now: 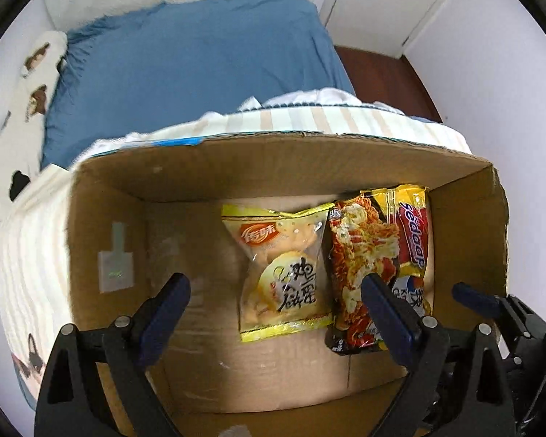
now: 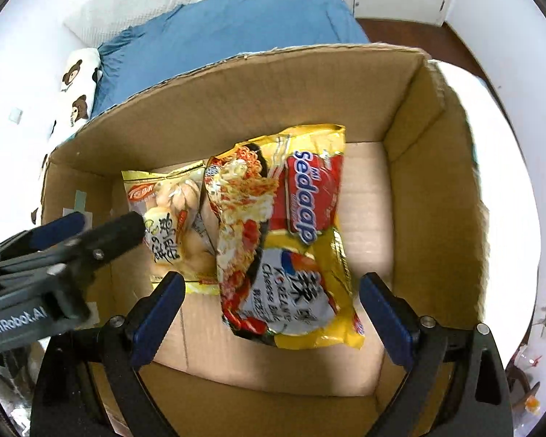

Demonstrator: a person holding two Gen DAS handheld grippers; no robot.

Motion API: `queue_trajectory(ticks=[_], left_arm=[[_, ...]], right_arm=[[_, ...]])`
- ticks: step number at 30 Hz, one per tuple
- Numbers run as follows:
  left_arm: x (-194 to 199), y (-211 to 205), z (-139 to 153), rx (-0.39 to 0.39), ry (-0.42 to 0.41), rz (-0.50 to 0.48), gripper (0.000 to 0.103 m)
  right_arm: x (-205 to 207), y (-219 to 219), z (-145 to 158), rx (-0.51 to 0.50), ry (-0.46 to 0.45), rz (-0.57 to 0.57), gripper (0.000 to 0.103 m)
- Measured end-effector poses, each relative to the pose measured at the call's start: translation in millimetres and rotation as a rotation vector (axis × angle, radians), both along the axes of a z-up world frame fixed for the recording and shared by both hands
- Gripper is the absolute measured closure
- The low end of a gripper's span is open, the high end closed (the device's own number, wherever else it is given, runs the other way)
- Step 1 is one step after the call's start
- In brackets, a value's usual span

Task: Organize snacks
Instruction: 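Carry both packets into the cardboard box and open both tools, then grasp the Franzzi cookie pack with left tool while right tool grasps orange bag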

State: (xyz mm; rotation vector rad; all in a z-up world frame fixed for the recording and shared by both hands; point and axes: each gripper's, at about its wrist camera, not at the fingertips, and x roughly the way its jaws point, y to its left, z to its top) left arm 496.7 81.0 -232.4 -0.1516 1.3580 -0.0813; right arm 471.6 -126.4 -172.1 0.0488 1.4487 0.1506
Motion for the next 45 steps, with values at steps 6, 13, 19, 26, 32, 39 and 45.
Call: queue_trajectory(ticks=[6, 13, 19, 26, 32, 39, 45], left_arm=[[-30, 3, 19, 0.068, -0.094, 0.018, 0.007], [-67, 7, 43, 0.092, -0.181, 0.040, 0.007], [-101, 4, 71, 0.113, -0.256, 0.028, 0.007], [-146, 12, 100, 0.106, -0.312, 0.053, 0.007], [-204, 27, 98, 0.106, -0.295, 0.098, 0.007], [-290, 47, 46, 0.208, -0.170, 0.163, 0.007], [-348, 67, -21, 0.250, 0.022, 0.235, 0.007]], right_arm=[[-34, 4, 36, -0.033, -0.073, 0.023, 0.005], [-57, 4, 66, -0.061, -0.160, 0.035, 0.005], [-75, 5, 84, -0.043, -0.220, 0.030, 0.005], [-115, 2, 110, 0.024, -0.248, 0.026, 0.005], [-166, -5, 102, 0.105, -0.177, 0.016, 0.004], [-250, -8, 20, 0.193, 0.113, -0.011, 0.004], [-316, 0, -81, 0.329, 0.488, -0.174, 0.004]])
